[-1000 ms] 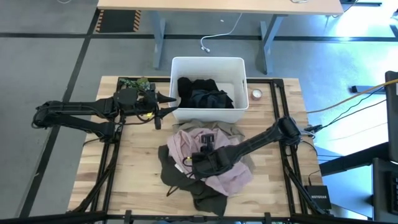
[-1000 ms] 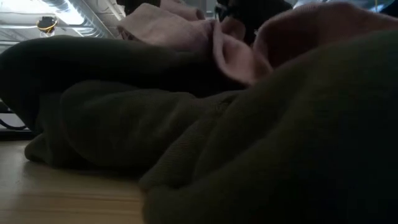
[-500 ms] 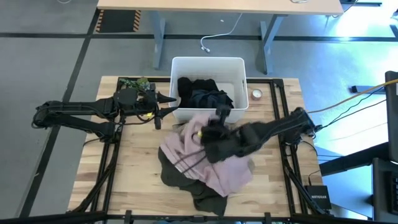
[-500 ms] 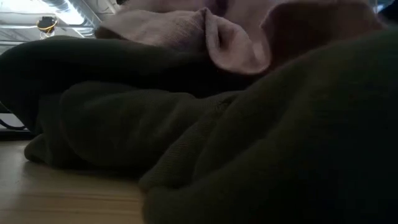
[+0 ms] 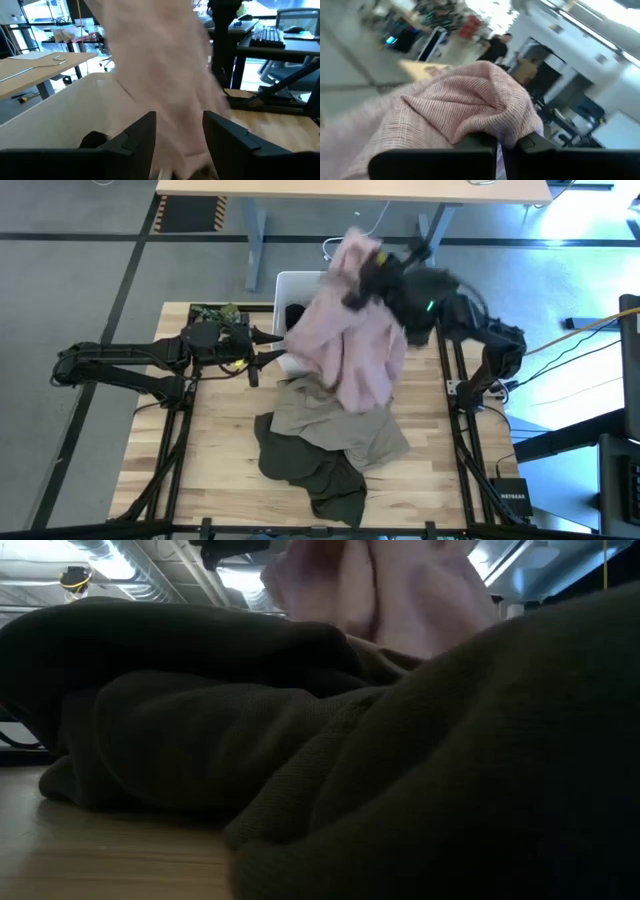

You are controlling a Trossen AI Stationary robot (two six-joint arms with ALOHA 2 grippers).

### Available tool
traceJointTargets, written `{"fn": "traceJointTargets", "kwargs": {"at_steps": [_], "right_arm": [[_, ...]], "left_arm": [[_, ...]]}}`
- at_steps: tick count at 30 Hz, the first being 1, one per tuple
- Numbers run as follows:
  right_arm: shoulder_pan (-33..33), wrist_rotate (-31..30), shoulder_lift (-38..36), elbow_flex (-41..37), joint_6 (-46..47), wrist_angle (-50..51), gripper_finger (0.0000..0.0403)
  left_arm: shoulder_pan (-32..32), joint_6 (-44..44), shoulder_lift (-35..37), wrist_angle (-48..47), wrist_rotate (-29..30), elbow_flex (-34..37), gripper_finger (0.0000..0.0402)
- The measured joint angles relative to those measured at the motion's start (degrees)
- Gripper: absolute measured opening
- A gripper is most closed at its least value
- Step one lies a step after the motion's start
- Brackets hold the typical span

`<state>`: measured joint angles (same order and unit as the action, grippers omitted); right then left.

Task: Sort clothes
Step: Put the pink polo shirt into the white laundry bin

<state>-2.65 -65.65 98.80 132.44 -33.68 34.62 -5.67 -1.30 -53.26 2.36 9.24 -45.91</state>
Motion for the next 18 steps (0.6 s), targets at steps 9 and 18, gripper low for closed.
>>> {"fn": "traceJointTargets", "kwargs": {"at_steps": [9, 18], "right_arm": [[9.71, 13.68, 2.50, -0.09, 19.39, 7.78, 0.0032], [12.02, 17.30, 8.23, -0.09, 30.02, 19.67, 0.0132]], "left_arm": [[0.02, -0.01, 0.01, -0.19, -0.03, 0.00, 0.0157], [0.04, 1.99, 0.01, -1.23, -0.16, 0.00, 0.0157]]}}
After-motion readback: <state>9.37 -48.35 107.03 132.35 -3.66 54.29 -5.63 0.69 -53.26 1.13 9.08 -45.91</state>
